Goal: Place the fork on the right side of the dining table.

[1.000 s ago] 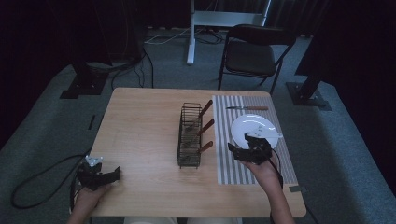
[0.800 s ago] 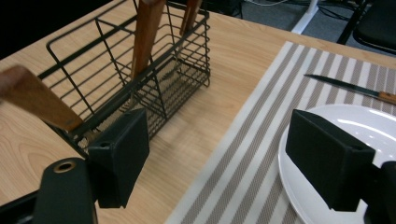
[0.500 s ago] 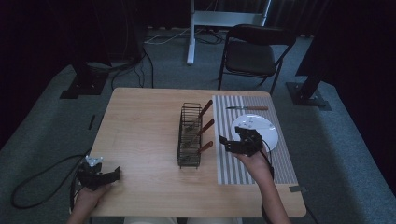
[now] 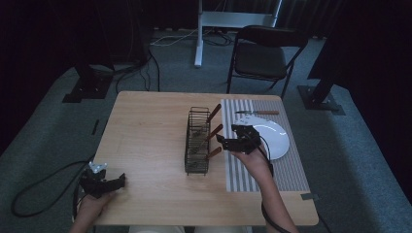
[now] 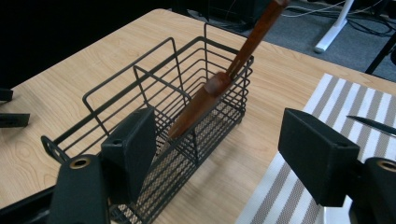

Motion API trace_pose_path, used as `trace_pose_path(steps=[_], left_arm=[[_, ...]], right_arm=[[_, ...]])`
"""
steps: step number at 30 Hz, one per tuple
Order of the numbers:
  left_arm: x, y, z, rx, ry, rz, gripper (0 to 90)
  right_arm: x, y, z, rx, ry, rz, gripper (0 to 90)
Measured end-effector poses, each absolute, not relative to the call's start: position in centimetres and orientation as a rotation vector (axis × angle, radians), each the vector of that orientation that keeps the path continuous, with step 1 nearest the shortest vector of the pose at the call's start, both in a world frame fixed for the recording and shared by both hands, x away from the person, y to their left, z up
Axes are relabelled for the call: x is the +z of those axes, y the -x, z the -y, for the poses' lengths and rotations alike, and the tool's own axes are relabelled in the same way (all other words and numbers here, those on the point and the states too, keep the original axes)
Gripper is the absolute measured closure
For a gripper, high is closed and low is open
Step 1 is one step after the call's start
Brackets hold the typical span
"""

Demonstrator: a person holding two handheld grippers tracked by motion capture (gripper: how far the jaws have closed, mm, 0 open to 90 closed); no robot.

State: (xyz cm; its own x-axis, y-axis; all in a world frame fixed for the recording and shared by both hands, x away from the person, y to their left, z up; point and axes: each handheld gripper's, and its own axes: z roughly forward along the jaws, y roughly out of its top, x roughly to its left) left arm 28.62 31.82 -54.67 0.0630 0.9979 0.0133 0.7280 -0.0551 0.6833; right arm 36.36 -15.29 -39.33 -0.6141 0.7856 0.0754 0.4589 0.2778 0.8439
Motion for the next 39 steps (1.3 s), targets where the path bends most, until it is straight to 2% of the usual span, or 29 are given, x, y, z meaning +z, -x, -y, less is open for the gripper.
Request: trace_pose_path(steps=[4,13,20,32,39], left_arm=[[-54.7,-28.6,-31.8,0.692,-1.838,-1.716,0.3],[-54.7,-28.6,-31.8,0.692,-1.839,-1.716,0.3],[-54.7,-28.6,-31.8,0.691,-1.836,-1.717,0.2],[-54.7,-28.6,-31.8,0.692,-1.838,-1.716,0.3],[-54.7,-28.6,-31.8,0.692,-1.839,-1.717,0.2]], right_arm=[[-39.3,-36.9,14.8,1.278,-1.133,-2.21,28.6],[-40.1,-38.2,13.8,1.25,-1.107,-2.256,42.5],[-40.8,-38.6,13.0,1.226,-1.093,-2.297,48.0],[-41.5,-39.2,12.5,1.242,-1.08,-2.346,65.8],[-41.8,-39.2,12.6,1.261,-1.071,-2.375,69.4]])
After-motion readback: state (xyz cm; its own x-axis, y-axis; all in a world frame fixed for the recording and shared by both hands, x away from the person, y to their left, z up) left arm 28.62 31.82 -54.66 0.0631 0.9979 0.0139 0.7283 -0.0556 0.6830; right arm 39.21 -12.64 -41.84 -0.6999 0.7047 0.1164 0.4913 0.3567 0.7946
